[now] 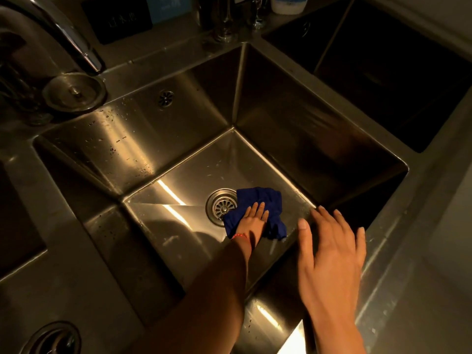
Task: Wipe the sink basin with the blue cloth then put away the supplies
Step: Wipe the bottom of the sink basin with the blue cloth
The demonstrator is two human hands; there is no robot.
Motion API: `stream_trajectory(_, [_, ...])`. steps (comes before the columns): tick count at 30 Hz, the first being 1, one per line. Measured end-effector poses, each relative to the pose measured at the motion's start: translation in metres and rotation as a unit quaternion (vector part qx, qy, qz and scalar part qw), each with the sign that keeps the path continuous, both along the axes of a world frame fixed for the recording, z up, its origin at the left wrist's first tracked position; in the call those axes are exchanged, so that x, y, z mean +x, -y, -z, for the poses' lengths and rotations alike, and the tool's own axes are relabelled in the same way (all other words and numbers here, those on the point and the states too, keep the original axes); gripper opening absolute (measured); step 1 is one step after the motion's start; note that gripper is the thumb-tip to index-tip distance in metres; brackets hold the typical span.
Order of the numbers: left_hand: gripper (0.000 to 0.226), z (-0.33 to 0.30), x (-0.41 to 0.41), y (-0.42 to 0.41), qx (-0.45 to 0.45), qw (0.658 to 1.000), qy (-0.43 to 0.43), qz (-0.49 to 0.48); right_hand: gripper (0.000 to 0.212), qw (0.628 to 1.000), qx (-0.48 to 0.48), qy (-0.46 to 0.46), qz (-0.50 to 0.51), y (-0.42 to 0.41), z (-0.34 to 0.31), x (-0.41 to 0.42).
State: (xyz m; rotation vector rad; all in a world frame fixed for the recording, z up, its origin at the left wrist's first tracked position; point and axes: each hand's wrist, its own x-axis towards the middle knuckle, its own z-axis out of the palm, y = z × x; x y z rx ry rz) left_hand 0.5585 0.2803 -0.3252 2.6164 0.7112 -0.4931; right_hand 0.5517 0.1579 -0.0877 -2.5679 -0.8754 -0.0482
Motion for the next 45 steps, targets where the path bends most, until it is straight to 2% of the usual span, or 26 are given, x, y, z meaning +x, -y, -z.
stream_trajectory(6, [0.054,0.002,0.025,-0.020,0.042,0.998,-0.024,0.034,0.057,1.000,-0.006,0.001,-0.002,0.001,0.003,0.001])
stream_trajectory(20, [0.052,0.002,0.048,-0.068,0.086,0.995,-0.035,0.028,0.056,1.000,0.005,0.001,-0.003,0.000,0.005,0.003])
stream_trajectory(30, [0.055,-0.002,0.034,-0.103,0.102,0.993,-0.045,-0.029,0.057,1.000,0.011,-0.002,-0.007,0.001,0.006,0.004])
stream_trajectory(38, [0.073,-0.002,0.007,-0.118,0.104,0.991,-0.055,-0.064,0.058,1.000,-0.002,0.000,-0.003,0.001,0.006,0.003])
stream_trajectory(45, [0.070,0.002,-0.001,-0.118,0.110,0.989,-0.057,-0.081,0.057,1.000,-0.005,0.000,0.000,0.001,0.006,0.003])
